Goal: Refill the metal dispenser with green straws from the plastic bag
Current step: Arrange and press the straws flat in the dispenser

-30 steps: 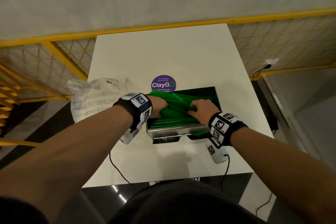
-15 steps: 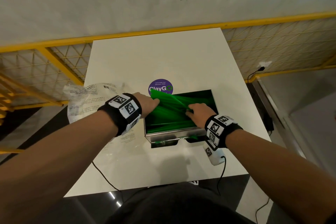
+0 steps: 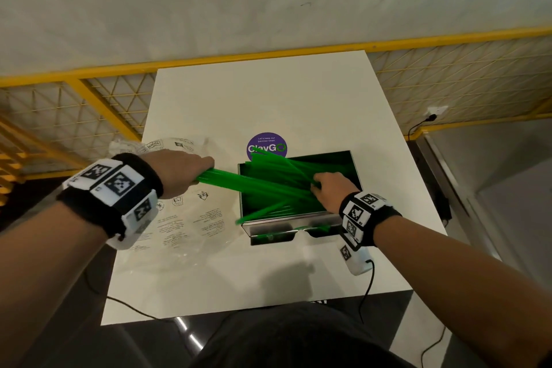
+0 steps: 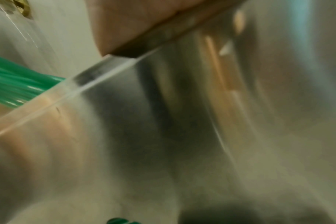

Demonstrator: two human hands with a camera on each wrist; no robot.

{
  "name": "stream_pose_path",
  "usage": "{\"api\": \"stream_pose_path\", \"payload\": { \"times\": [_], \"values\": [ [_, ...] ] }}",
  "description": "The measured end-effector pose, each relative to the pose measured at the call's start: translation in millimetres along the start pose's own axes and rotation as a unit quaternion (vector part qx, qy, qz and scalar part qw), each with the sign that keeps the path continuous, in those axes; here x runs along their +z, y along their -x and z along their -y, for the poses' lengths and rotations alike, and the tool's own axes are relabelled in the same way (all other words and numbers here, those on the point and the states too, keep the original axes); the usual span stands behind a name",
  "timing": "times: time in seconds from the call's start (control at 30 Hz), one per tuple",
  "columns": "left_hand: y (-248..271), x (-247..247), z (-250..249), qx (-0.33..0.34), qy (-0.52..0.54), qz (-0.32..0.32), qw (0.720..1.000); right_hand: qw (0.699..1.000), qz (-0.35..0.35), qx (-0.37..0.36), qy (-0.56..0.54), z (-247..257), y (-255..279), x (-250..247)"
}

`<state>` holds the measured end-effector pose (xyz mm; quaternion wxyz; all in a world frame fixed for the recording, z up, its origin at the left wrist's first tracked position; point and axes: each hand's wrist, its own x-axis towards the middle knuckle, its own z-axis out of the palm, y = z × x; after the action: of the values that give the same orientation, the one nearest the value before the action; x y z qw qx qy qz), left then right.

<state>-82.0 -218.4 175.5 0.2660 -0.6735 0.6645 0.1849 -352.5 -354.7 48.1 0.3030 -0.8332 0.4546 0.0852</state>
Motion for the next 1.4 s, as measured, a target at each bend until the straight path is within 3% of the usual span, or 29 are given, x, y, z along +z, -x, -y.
{"api": "stream_pose_path", "payload": {
  "times": [0.27,0.47,0.73,0.93,1.13,1.2,1.27,1.33,1.4],
  "values": [
    [16.8,17.2,15.5,-0.043,0.101,0.007,0.994,1.000,-0.017,0.009,-0.005,1.1,1.7,-3.1],
    [14.9,29.0,7.8,-0.045,0.135,-0.007,0.990,0.994,-0.082,0.010,-0.074,-6.1,22.6,-17.0],
    [11.5,35.6,7.0,-0.035,0.171,-0.038,0.984,0.990,-0.088,-0.022,-0.111,-8.9,28.2,-14.8],
    [10.9,37.8,2.2,-0.013,0.180,-0.045,0.983,0.968,-0.176,-0.027,-0.179,-9.4,35.9,-12.8],
    [0.8,38.2,-12.6,0.005,0.179,-0.040,0.983,0.938,-0.241,-0.111,-0.225,1.6,42.1,-29.0],
    [-6.1,36.3,-20.7,0.011,0.174,-0.046,0.984,0.956,-0.179,-0.170,-0.157,5.9,41.8,-38.4],
    [-13.5,33.7,-29.8,0.015,0.169,-0.052,0.984,0.976,-0.077,-0.201,0.008,10.2,41.4,-41.9],
    [-23.9,30.1,-40.4,0.022,0.169,-0.063,0.983,0.963,-0.026,-0.204,0.174,14.2,36.9,-37.0],
    [-37.7,27.5,-50.7,0.031,0.183,-0.074,0.980,0.949,-0.015,-0.182,0.258,16.2,27.7,-27.3]
  ]
}}
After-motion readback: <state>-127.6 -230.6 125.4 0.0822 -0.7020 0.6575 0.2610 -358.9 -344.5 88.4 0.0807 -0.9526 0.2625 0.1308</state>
